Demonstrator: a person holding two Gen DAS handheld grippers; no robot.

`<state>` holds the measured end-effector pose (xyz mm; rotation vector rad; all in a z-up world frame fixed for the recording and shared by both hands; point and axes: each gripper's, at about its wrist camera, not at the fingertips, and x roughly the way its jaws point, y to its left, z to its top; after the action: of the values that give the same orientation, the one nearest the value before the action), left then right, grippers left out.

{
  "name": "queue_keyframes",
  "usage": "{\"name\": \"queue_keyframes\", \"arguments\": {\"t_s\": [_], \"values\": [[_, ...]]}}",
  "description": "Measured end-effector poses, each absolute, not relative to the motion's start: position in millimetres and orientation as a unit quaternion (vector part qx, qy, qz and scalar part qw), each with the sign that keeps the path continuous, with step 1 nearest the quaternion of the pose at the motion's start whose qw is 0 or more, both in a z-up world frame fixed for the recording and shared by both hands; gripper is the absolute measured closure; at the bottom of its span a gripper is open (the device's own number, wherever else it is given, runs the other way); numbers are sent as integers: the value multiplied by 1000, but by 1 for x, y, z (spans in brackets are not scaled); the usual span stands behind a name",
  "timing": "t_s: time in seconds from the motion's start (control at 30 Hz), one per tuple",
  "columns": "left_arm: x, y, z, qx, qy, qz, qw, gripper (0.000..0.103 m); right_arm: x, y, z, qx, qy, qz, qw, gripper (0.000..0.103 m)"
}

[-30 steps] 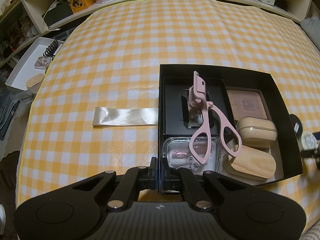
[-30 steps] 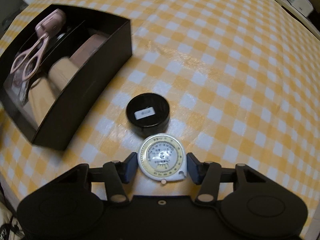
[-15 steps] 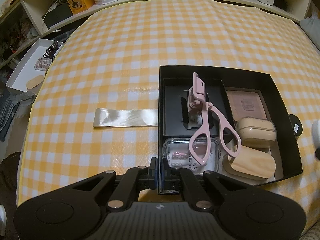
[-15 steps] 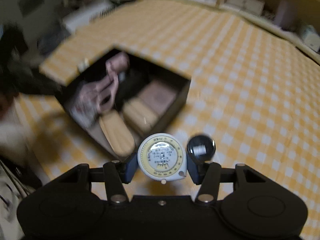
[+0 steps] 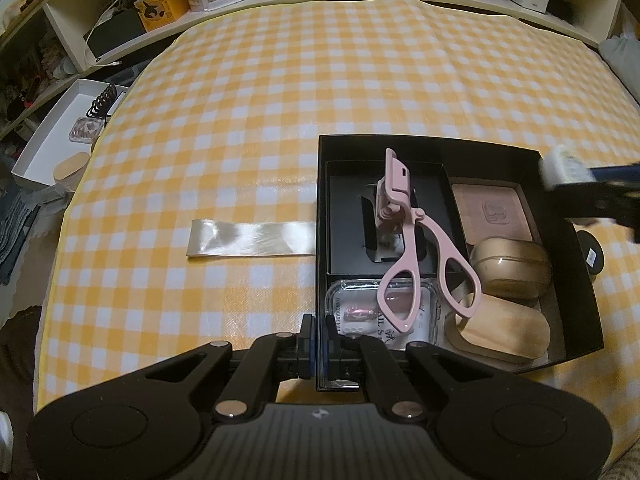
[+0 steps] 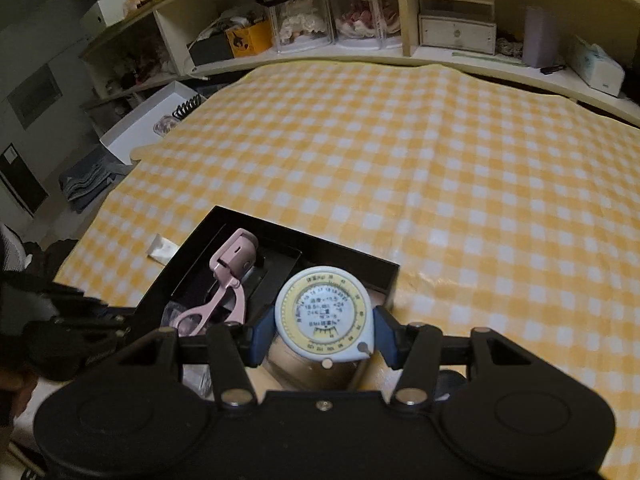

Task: Organize rigid objects
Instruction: 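Place the tape measure in the tray beside the cream case, release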

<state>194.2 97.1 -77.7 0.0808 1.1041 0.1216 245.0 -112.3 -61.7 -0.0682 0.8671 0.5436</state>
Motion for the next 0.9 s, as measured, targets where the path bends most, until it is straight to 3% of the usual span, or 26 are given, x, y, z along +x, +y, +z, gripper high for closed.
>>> {"name": "queue_keyframes", "arguments": {"t_s": [0.47, 0.5, 0.53, 0.6, 0.9], "values": [[192, 96, -79, 41, 524, 56, 849, 100, 278, -92, -95, -20, 435, 238, 868, 49], [193, 96, -80, 40, 524, 56, 849, 100, 278, -93, -94, -15, 431, 237, 870, 44], [193, 96, -80, 40, 524, 56, 849, 100, 278, -94, -93, -8, 431, 236, 871, 31], [193, 96, -80, 40, 524, 55, 849, 100, 277, -97, -90, 10, 436, 245, 866, 25], [193, 96, -80, 41, 524, 55, 849, 100, 268, -93, -84, -7, 447, 242, 861, 24]]}}
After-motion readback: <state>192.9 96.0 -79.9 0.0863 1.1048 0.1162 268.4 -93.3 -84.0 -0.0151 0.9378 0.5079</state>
